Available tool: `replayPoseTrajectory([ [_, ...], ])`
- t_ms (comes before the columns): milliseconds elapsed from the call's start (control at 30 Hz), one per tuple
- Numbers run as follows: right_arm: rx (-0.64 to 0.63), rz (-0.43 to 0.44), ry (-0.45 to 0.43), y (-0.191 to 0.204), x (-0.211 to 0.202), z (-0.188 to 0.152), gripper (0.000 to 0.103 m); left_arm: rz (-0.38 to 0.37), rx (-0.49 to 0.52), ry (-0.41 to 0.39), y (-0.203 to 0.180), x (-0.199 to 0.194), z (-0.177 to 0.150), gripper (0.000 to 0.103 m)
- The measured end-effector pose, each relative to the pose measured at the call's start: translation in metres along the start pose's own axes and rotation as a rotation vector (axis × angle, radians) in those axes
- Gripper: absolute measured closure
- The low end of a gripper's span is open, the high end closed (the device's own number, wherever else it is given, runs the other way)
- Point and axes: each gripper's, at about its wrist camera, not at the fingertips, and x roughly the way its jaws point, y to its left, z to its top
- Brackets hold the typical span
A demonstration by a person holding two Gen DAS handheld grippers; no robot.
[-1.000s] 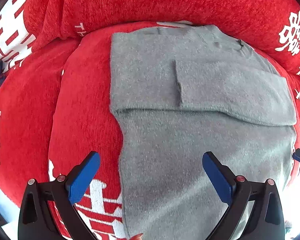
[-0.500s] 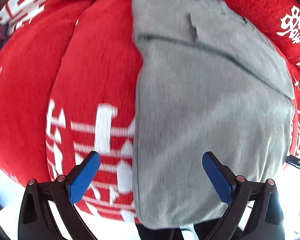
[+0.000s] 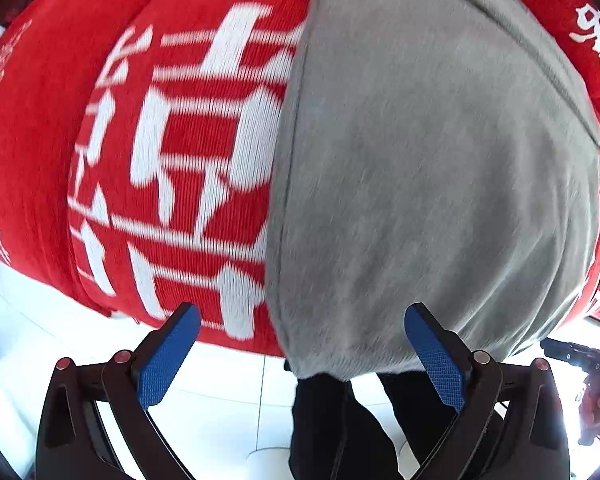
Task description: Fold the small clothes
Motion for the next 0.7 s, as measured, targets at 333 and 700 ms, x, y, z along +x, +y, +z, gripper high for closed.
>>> replayPoseTrajectory([
  [333, 0.050, 0.033, -0.073, -0.011, 0.032, -0.014, 0.055, -0.115, 0.026, -0.028, 0.002, 0.029, -0.046, 0.001],
  [700, 0.143, 0.147, -0.182, -0.013, 0.032, -0.041, 0.095, -0.220, 0.077, -0.037, -0.002, 0.040, -0.053, 0.095],
])
